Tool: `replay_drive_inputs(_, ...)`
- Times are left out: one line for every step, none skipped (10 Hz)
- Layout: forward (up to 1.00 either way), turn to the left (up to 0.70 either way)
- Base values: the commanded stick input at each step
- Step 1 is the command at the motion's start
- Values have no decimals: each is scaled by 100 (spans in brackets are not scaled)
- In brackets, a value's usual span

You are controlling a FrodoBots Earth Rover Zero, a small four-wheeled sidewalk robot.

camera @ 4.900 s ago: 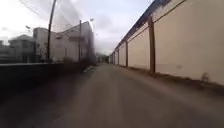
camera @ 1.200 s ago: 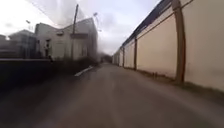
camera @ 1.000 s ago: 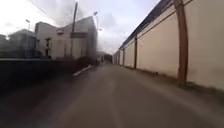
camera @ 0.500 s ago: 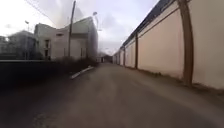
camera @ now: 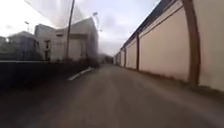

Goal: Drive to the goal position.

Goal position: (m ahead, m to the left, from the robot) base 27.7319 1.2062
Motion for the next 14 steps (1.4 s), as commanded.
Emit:
replay_drive_inputs(50, 0)
replay_drive_inputs(50, 0)
replay_drive_inputs(50, 0)
replay_drive_inputs(50, 0)
replay_drive_inputs(50, 0)
replay_drive_inputs(50, 0)
replay_drive_inputs(50, 0)
replay_drive_inputs(50, 0)
replay_drive_inputs(50, 0)
replay_drive_inputs(50, 0)
replay_drive_inputs(50, 0)
replay_drive_inputs(50, 0)
replay_drive_inputs(50, 0)
replay_drive_inputs(50, 0)
